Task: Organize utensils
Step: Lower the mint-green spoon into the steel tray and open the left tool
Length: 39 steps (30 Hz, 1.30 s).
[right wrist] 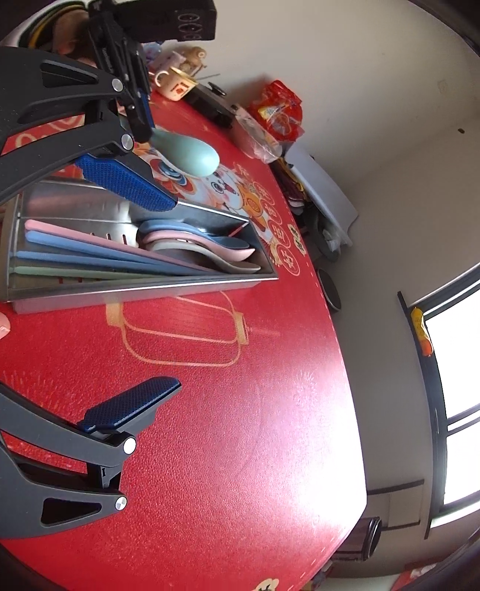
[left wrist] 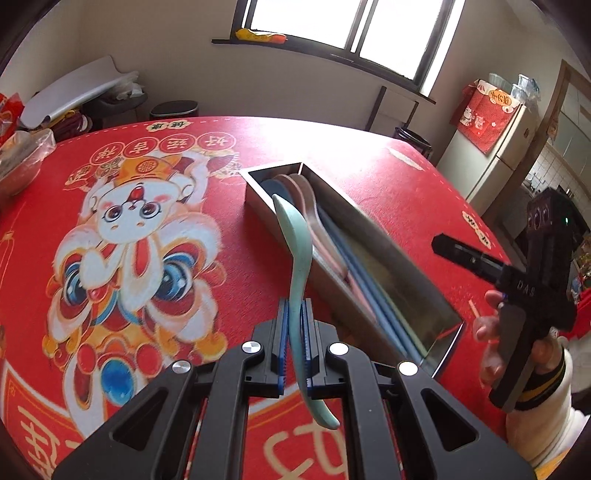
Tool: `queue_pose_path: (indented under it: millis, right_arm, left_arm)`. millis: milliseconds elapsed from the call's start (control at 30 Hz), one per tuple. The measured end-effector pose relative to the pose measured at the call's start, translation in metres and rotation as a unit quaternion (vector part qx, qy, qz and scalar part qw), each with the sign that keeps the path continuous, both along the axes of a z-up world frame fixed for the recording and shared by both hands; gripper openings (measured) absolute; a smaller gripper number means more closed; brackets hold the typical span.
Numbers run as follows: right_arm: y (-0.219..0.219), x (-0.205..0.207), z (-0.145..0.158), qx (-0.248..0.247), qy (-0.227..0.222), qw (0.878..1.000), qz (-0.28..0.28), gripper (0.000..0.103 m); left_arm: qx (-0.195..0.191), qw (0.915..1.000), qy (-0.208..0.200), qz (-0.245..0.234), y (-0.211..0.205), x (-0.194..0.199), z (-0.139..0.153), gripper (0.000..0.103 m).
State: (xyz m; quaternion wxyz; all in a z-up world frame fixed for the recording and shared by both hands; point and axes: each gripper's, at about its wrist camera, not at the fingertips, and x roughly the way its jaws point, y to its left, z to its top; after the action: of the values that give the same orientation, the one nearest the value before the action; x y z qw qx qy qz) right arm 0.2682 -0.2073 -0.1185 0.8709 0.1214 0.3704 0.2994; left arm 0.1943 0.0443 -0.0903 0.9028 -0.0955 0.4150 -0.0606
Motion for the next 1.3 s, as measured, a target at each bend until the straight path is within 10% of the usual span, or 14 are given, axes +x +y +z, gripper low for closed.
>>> queue_pose_path:
  millis: [467,1300]
  right_arm:
    - [-0.013,0.003,0.002,0.023,0.017,0.999,-0.014,0.088]
    - [-0.012,0.001,0.002,0.024,0.025,0.999,-0.013,0.088]
  left_arm:
    - [-0.078,0.9910,0.029,0.106,-0.018,0.080,-0.014,0.007]
    - [-0.023,0.9906,0.021,0.133,-0.018,0.097,-0.022,0.008]
